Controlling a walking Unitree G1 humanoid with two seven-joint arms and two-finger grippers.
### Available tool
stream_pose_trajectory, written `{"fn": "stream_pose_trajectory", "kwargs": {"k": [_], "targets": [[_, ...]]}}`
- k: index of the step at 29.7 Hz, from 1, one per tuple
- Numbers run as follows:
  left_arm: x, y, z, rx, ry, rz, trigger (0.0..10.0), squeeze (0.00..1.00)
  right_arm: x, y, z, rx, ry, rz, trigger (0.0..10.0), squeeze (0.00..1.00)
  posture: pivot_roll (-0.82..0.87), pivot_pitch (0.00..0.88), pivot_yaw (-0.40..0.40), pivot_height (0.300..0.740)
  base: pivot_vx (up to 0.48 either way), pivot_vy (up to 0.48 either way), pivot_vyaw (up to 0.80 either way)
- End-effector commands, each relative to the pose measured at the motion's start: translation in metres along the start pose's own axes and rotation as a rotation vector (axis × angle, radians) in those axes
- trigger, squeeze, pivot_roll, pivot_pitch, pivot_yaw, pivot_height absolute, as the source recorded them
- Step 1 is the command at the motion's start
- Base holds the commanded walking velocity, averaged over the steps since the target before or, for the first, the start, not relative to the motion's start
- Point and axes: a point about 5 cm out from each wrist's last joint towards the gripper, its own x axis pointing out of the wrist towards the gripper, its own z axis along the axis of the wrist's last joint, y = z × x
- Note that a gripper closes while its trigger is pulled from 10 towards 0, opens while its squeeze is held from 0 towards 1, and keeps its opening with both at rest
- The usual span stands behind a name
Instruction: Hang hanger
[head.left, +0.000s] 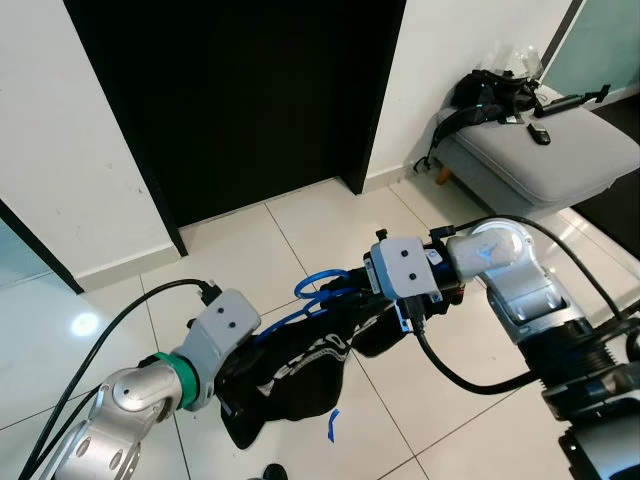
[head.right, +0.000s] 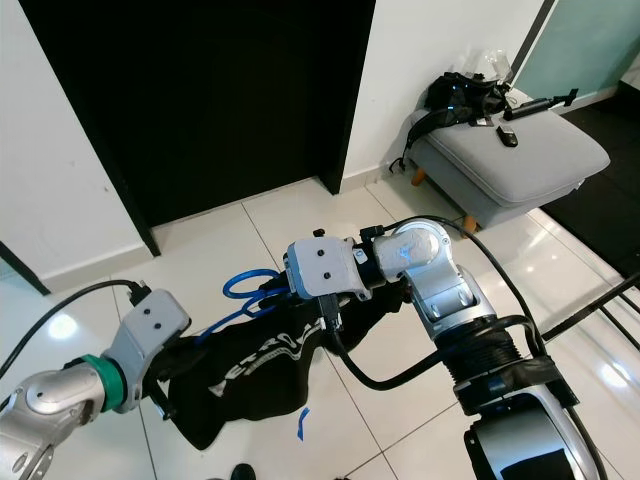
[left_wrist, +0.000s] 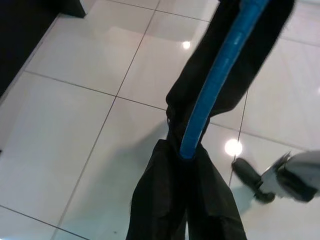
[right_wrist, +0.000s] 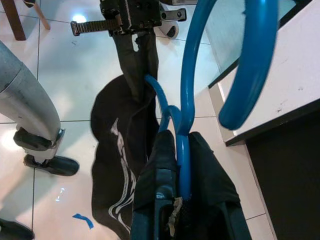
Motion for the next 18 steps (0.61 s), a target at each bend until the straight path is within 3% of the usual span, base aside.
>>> {"fn": "stream_pose_trajectory", "kwargs": {"k": [1,3,7,9,15,18], "targets": [[-0.001,-0.014,0.06,0.051,-0.304,-0.086,10.0,0.0,0.038,0.026,0.0,0.021,-0.059,0.18,10.0,0.0,-0.02,0.231,0.067,0.74,0.0,0.0,0.0],[-0.006,-0.022,0.072,0.047,-0.37,-0.152,10.0,0.0,0.04,0.027,0.0,0.023,-0.062,0.185,10.0,0.0,-0.02,0.234,0.066,0.74,0.0,0.0,0.0],[-0.01,-0.026,0.076,0.051,-0.396,-0.192,10.0,0.0,0.04,0.028,0.0,0.024,-0.062,0.186,10.0,0.0,-0.02,0.234,0.066,0.74,0.0,0.0,0.0],[-0.021,-0.032,0.084,0.07,-0.436,-0.269,10.0,0.0,0.039,0.028,0.0,0.025,-0.06,0.188,10.0,0.0,-0.02,0.235,0.066,0.74,0.0,0.0,0.0],[-0.033,-0.032,0.085,0.134,-0.429,-0.323,10.0,0.0,0.038,0.028,0.0,0.026,-0.057,0.186,10.0,0.0,-0.02,0.235,0.064,0.74,0.0,0.0,0.0],[-0.035,-0.029,0.077,0.189,-0.368,-0.301,10.0,0.0,0.038,0.028,0.0,0.026,-0.056,0.185,10.0,0.0,-0.02,0.236,0.064,0.74,0.0,0.0,0.0]]}}
